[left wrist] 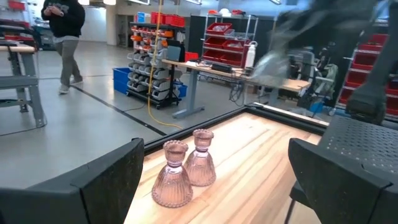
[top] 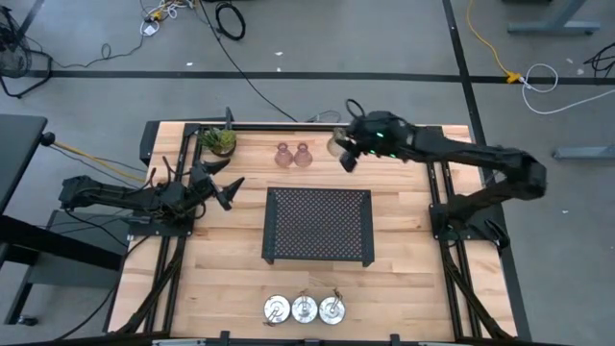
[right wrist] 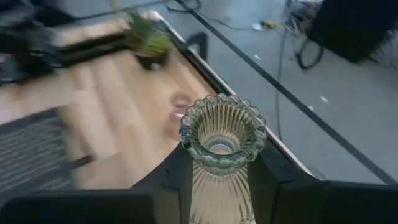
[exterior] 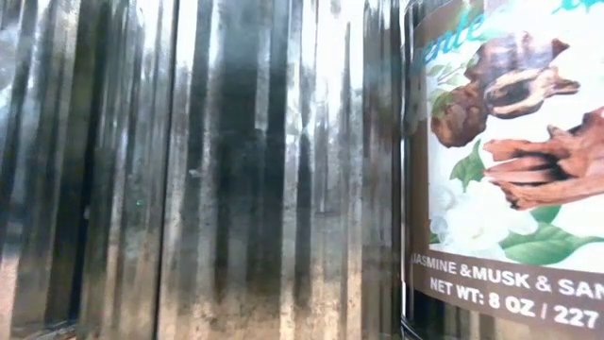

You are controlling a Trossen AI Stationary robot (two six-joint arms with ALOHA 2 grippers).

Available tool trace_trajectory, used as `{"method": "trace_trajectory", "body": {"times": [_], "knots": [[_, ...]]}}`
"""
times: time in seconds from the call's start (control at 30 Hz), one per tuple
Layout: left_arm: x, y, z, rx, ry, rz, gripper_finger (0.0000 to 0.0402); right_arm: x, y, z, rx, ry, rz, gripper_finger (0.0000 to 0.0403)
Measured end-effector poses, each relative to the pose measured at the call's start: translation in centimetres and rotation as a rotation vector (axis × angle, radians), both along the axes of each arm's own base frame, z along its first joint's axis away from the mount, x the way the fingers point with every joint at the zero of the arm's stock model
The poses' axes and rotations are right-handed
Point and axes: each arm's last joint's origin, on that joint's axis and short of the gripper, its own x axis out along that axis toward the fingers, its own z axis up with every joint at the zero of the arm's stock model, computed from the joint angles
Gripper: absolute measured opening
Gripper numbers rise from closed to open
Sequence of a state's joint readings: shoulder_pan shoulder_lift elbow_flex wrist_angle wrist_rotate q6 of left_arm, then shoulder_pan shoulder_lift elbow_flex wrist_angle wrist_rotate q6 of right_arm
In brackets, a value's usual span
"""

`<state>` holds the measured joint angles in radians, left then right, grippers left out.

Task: Pick & Place candle stick holders
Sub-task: Put the green glass candle holder on the shelf

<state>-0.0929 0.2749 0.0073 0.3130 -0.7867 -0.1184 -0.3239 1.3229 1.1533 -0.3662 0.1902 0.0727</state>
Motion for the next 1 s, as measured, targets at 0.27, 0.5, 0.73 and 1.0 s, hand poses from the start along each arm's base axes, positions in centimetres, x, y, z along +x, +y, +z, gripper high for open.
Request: {"method": "trace_trajectory", "body": {"times": [0.27, 0.5, 0.73, 1.0], "knots": [[0.0, 0.1, 0.0, -0.005, -0.006, 0.025, 0.0399, -4.1, 6.5, 2.4, 0.08, 0.004, 0.022, 0.0099], [-0.1, 0.1, 0.0, -0.008, -0.01, 0.024, 0.0399, -4.3, 10.9, 1.8, 0.126, -0.042, 0.05, 0.0099], [0.0, 0.0, 0.0, -0.023, -0.022, 0.021, 0.0399, -3.2, 13.4, -0.1, 0.151, -0.074, 0.047, 0.0099], [0.0, 0.0, 0.0, -0.023, -0.023, 0.02, 0.0399, -2.1, 15.3, -2.3, 0.143, -0.012, 0.044, 0.0099]]}}
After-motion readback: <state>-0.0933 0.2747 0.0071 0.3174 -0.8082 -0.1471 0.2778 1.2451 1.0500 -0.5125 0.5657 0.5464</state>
